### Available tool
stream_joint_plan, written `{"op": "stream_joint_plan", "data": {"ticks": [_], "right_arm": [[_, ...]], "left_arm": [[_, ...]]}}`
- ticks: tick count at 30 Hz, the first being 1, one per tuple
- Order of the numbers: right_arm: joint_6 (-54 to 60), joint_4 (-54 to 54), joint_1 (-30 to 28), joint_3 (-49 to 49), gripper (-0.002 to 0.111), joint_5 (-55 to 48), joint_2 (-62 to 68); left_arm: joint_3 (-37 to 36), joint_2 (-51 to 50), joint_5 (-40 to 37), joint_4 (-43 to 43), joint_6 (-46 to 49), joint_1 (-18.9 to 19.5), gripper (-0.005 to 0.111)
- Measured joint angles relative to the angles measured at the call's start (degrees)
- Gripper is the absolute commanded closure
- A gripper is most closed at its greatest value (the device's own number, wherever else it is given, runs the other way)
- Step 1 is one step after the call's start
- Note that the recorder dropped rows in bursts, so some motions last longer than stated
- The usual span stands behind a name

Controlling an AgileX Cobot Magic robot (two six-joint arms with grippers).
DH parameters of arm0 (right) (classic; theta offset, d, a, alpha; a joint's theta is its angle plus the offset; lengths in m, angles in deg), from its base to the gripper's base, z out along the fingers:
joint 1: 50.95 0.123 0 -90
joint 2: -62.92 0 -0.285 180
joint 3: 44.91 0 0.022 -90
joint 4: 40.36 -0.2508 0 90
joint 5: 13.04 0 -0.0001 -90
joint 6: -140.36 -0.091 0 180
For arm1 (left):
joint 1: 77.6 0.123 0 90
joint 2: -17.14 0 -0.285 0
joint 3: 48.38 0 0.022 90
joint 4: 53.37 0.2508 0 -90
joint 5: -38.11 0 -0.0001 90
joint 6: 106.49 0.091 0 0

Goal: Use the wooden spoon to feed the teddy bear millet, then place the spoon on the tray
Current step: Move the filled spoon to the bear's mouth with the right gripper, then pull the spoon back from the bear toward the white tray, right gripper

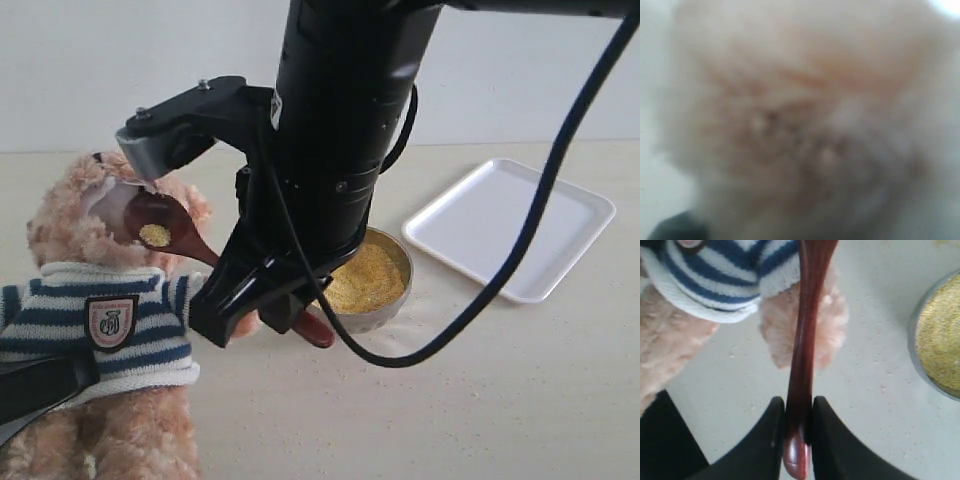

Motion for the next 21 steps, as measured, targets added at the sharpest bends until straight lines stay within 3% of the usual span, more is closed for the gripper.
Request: {"op": "stream_joint_plan", "data": {"ticks": [15, 21], "right_arm": [[-1.07, 8.10, 4.34, 1.80, 0.108, 0.00, 0.38], [-1.83, 17.26, 8.25, 4.49, 0.108, 0.01, 1.19]], "left_arm": [[0.00, 0.00, 0.00, 0.00, 0.00, 0.00, 0.102], [0.00, 0.00, 0.00, 0.00, 0.00, 0.00, 0.102]]}}
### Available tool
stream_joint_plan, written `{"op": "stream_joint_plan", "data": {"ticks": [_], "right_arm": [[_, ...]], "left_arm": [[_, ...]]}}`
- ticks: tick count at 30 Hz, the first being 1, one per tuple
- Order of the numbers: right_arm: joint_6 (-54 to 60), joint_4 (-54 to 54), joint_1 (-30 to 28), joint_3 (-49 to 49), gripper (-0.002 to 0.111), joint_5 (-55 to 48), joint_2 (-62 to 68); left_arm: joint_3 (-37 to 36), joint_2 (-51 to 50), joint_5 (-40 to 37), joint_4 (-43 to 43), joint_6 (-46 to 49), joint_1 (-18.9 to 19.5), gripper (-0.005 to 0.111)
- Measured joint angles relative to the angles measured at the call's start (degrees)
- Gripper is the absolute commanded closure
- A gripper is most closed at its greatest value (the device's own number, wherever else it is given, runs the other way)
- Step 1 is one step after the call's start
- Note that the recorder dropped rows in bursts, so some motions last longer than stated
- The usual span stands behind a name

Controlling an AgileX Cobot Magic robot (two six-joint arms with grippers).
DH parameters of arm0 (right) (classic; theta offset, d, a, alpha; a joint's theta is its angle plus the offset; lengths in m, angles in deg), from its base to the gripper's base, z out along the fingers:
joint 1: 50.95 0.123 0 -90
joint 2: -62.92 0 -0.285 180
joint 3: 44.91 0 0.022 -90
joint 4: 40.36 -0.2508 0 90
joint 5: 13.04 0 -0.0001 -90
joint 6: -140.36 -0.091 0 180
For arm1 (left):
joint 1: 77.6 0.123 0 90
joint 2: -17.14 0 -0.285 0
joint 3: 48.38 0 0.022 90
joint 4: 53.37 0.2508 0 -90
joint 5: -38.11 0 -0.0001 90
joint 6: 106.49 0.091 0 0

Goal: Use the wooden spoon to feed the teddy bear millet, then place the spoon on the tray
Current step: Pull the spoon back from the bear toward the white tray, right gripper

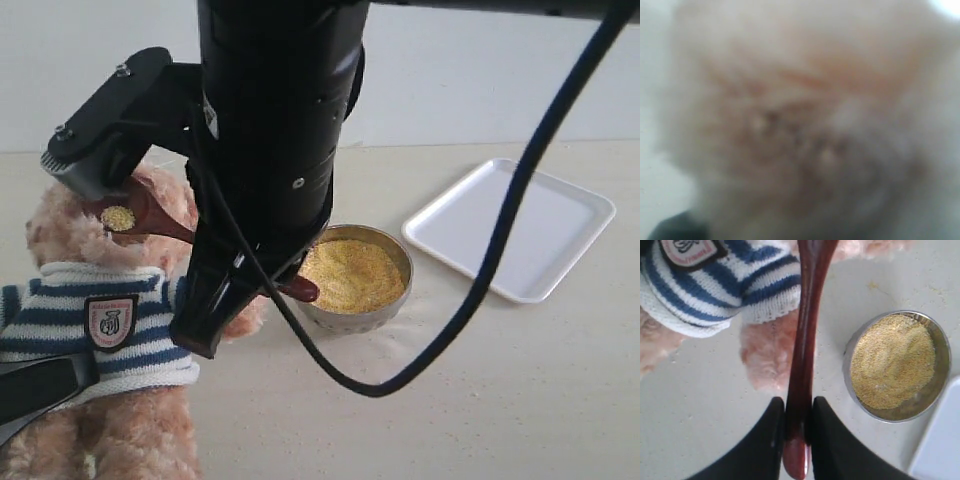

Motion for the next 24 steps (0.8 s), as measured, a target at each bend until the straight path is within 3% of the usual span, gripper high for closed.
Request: {"op": "stream_joint_plan", "data": {"ticks": [12, 24], "right_arm": [[-5.72, 29.91, 8.45, 0.00, 0.108, 0.00, 4.90], [-9.68, 34.82, 11.06, 0.00, 0.108, -0.08, 5.81]], "left_arm": [[0.00, 0.00, 0.00, -0.10, 0.00, 0.00, 0.102], [0.00, 0.00, 0.00, -0.10, 0.00, 0.00, 0.102]]}}
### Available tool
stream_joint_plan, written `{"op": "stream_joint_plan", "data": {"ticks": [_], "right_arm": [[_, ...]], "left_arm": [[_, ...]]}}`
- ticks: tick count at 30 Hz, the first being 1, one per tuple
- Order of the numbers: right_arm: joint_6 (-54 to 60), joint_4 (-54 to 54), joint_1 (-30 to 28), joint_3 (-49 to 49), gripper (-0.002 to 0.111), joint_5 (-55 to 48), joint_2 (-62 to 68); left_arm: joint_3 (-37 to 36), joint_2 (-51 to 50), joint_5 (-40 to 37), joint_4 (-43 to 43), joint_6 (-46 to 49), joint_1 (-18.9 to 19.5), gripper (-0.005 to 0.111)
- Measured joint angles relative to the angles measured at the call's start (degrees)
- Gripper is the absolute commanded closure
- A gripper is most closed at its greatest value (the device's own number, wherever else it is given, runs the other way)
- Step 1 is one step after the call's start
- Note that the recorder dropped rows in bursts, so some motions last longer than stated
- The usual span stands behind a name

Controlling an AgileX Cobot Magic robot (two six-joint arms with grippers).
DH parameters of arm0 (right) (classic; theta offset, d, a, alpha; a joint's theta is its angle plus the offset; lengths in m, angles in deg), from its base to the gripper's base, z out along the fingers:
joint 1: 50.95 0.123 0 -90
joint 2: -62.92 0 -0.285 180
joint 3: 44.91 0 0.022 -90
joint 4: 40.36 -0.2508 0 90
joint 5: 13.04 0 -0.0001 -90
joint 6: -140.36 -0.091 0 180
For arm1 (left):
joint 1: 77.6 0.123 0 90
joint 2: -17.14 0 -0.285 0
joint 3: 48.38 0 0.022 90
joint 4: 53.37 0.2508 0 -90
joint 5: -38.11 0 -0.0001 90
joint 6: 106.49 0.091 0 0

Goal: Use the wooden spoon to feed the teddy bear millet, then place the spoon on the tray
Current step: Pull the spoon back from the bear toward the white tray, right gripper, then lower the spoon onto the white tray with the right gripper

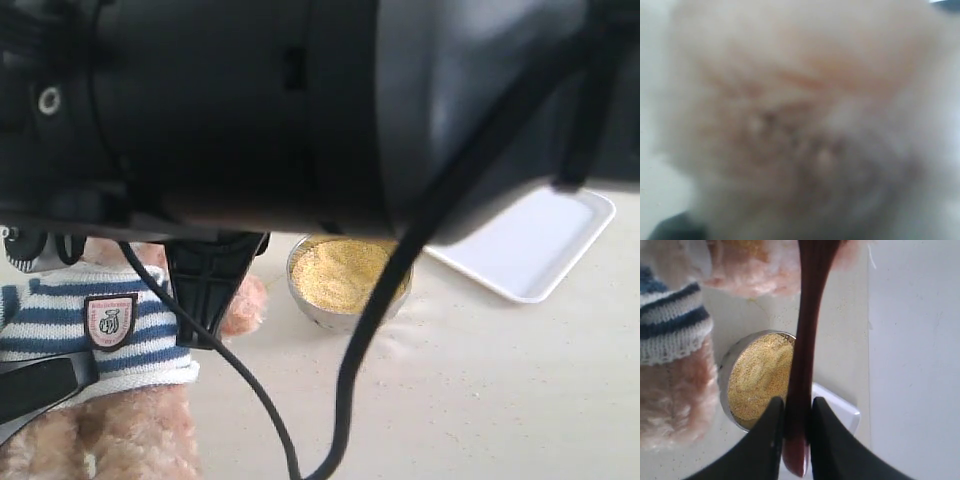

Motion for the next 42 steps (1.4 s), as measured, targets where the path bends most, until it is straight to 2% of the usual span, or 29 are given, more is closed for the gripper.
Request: {"op": "stream_joint_plan", "data": {"ticks": [6, 15, 21, 32, 37, 42], "right_arm": [[-3.86, -3.98, -0.54, 0.00, 0.108, 0.23, -1.05], [-14.07, -12.79, -8.31, -2.97, 0.108, 0.36, -9.50], [-22.44, -14.02, -12.58, -15.93, 0.108, 0.95, -18.21], [-40.93, -17.59, -23.33, -40.96, 0.108, 20.02, -32.75], [-40.97, -17.63, -30.25, -47.72, 0.108, 25.11, -33.84], [-38.30, -17.86, -36.80, -49.46, 0.108, 31.89, -33.84]], "left_arm": [[0.00, 0.00, 0.00, 0.00, 0.00, 0.00, 0.102], [0.00, 0.00, 0.00, 0.10, 0.00, 0.00, 0.102], [0.00, 0.00, 0.00, 0.10, 0.00, 0.00, 0.102], [0.00, 0.00, 0.00, 0.10, 0.00, 0.00, 0.102], [0.00, 0.00, 0.00, 0.10, 0.00, 0.00, 0.102], [0.00, 0.00, 0.00, 0.10, 0.00, 0.00, 0.102]]}}
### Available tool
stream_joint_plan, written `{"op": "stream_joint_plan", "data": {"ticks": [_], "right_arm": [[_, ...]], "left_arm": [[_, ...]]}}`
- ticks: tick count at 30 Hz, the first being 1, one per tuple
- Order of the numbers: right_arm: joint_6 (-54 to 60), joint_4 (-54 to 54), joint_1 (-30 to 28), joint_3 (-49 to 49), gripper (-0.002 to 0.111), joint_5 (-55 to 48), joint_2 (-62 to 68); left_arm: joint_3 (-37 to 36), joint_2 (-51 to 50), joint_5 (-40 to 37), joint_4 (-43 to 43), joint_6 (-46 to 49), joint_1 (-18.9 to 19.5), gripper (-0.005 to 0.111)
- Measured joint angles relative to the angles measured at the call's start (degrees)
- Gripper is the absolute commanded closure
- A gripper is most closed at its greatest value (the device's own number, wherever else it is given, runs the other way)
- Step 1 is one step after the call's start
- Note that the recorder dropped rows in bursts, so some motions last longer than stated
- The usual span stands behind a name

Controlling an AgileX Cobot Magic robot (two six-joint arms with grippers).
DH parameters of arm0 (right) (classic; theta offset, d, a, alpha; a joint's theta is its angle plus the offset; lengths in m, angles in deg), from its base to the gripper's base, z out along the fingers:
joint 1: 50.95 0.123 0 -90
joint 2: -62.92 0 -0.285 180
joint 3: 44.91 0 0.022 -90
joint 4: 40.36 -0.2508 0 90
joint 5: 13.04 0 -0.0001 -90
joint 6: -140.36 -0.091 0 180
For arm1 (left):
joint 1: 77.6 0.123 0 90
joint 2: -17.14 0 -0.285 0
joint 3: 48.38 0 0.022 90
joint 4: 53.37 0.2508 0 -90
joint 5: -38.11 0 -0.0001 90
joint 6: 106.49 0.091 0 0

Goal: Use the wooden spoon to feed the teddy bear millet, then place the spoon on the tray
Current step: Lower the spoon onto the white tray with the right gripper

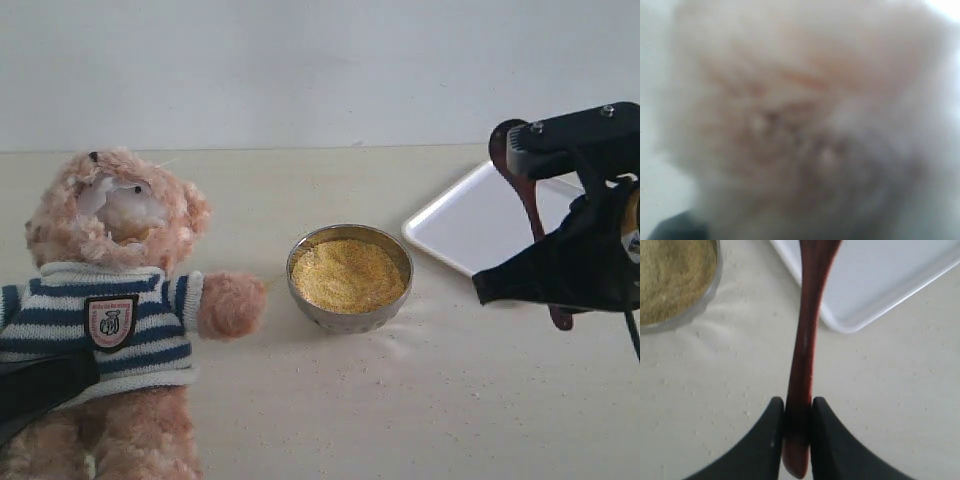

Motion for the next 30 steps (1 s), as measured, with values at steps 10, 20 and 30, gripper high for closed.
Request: {"op": "stream_joint_plan", "data": {"ticks": [10, 20, 30], "right_arm": [[6.44, 0.26, -13.72, 6.99, 0.108, 9.57, 10.89], [12.25, -3.81, -15.83, 23.29, 0.108, 9.01, 28.21], [22.59, -16.66, -21.38, 29.12, 0.108, 7.36, 38.74]], "left_arm": [[0.00, 0.00, 0.00, 0.00, 0.00, 0.00, 0.102], [0.00, 0.00, 0.00, 0.00, 0.00, 0.00, 0.102], [0.00, 0.00, 0.00, 0.00, 0.00, 0.00, 0.102]]}}
